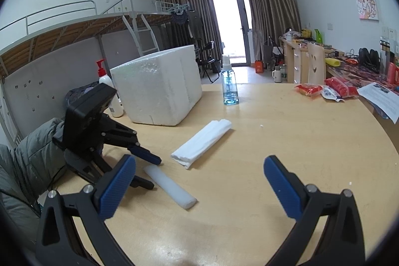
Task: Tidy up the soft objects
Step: 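Close the left gripper on the end of the white foam roll and lift it, then hold the foam roll up with the left gripper while the right gripper approaches the folded white cloth, then close the right gripper on the folded white cloth and lift it, then carry the foam roll with the left gripper while the right gripper carries the cloth over the foam box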
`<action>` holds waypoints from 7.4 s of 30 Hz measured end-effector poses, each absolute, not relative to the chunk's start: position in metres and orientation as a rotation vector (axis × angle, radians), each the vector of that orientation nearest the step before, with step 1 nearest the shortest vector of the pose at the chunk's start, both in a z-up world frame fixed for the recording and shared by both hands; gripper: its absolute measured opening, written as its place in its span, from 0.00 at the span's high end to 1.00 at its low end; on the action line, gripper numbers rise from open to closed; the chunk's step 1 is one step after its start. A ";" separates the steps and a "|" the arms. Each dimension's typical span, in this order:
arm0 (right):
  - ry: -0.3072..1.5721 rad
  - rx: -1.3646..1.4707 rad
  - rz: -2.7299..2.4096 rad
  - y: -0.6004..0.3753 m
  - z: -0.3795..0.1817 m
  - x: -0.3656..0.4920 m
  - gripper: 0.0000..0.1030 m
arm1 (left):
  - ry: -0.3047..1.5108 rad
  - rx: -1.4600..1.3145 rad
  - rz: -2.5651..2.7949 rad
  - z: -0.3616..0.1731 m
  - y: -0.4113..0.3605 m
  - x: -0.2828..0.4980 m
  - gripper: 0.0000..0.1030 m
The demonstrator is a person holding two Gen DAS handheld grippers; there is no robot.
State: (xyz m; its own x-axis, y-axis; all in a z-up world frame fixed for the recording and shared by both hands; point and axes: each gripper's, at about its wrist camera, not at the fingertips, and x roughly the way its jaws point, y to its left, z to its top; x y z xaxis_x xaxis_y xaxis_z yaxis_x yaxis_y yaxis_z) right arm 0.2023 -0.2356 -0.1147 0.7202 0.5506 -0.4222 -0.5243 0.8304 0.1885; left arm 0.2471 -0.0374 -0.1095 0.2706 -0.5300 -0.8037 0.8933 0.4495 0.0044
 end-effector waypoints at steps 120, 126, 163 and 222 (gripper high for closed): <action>0.849 -0.127 0.458 -0.122 -0.147 0.279 0.88 | 0.488 -0.038 -0.056 -0.055 0.043 0.161 0.83; 0.793 -0.116 0.473 -0.129 -0.132 0.269 0.89 | 0.467 -0.026 -0.055 -0.050 0.039 0.154 0.83; 0.335 -0.120 0.509 -0.167 -0.049 0.127 0.88 | 0.250 0.034 -0.005 0.014 0.018 0.074 0.83; 0.211 -0.176 0.653 -0.107 0.014 0.165 0.88 | 0.166 0.048 0.106 0.072 0.056 0.112 0.83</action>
